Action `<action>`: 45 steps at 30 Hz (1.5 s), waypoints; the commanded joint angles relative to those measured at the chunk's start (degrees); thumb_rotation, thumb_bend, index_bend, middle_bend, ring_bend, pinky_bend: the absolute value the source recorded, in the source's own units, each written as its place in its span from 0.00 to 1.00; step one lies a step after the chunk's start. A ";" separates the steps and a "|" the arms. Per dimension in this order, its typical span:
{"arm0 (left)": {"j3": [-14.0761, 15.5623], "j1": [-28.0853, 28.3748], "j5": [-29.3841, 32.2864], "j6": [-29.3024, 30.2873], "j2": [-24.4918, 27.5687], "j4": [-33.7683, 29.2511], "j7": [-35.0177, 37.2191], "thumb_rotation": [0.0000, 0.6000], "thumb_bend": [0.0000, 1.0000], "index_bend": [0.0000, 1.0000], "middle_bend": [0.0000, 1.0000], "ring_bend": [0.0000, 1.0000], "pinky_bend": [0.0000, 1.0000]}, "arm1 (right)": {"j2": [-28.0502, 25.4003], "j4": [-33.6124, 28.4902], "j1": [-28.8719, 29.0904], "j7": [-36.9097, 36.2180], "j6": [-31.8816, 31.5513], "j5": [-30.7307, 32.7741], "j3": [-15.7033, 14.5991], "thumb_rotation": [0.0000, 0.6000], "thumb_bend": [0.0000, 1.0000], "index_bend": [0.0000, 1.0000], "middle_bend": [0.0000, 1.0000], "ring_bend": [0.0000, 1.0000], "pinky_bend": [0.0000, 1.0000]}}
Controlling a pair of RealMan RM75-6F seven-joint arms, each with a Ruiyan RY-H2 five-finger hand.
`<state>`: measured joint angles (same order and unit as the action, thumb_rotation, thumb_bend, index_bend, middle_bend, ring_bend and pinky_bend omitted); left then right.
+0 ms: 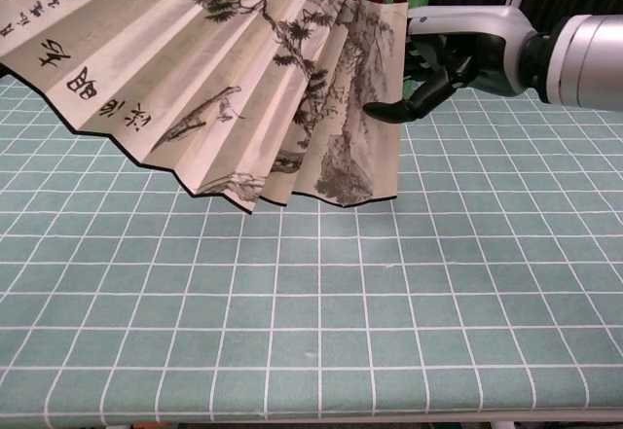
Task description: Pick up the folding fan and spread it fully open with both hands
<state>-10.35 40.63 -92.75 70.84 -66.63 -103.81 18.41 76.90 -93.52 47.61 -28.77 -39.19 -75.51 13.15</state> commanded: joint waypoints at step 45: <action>5.79 -5.01 -18.31 13.24 -19.79 33.88 -48.20 1.00 0.37 0.57 0.65 0.59 0.65 | 24.59 45.00 -12.28 33.90 -53.56 -17.74 -3.65 1.00 0.61 0.58 0.26 0.13 0.00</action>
<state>-4.83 35.79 -111.58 85.09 -86.28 -69.30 -28.93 99.72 -50.68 35.59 6.02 -91.57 -92.49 9.66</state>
